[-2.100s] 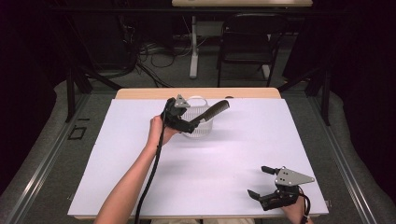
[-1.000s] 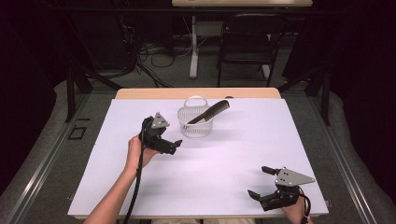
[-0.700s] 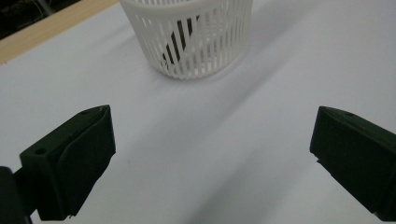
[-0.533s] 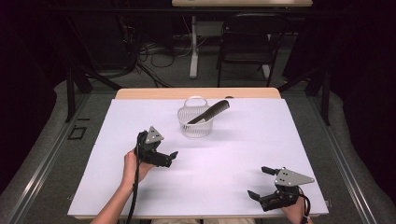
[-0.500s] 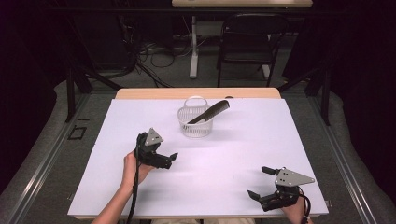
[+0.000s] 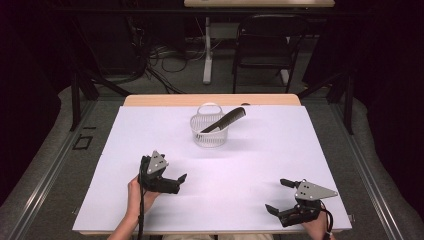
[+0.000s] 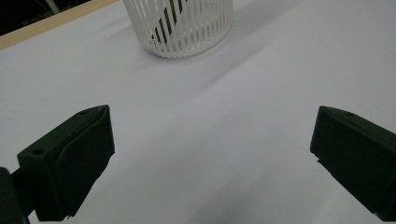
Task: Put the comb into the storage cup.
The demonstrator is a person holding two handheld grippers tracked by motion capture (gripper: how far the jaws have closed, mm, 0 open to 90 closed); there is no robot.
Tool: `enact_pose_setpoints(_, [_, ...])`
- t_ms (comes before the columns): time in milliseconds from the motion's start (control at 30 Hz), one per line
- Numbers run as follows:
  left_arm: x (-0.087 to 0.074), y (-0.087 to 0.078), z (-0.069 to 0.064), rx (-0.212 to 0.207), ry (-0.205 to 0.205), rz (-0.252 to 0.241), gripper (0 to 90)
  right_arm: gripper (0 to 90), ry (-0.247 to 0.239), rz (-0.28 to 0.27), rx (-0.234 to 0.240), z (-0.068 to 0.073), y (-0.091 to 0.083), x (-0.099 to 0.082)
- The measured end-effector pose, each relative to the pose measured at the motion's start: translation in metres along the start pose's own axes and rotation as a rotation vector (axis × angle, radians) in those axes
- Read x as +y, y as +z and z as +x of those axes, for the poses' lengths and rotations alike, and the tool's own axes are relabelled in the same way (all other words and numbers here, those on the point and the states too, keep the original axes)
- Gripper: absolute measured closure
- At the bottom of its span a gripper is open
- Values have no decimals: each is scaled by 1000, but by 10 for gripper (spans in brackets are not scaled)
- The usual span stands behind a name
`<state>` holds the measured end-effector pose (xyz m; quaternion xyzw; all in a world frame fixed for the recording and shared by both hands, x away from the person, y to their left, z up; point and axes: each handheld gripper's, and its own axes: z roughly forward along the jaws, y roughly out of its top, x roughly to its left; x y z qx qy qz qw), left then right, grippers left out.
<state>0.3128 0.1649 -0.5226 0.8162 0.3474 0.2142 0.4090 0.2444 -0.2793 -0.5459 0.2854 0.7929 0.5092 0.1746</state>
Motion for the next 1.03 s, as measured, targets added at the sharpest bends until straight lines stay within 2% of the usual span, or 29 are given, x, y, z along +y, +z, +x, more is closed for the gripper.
enact_pose_setpoints(200, [-14, -10, -5, 8, -7, -32, 0, 13, 7, 0, 1, 0, -1, 0])
enact_pose_setpoints(500, [-32, -24, -14, 9, -22, -53, 0, 12, 7, -1, -1, 0, 0, 0])
enact_pose_setpoints(800, [-46, -43, -19, 24, -30, -52, 0, 12, 4, -4, -4, 1, 0, 0])
enact_pose_setpoints(1033, [-46, -46, -18, 26, -37, -66, 0, 10, 9, -8, -2, 1, 0, 0])
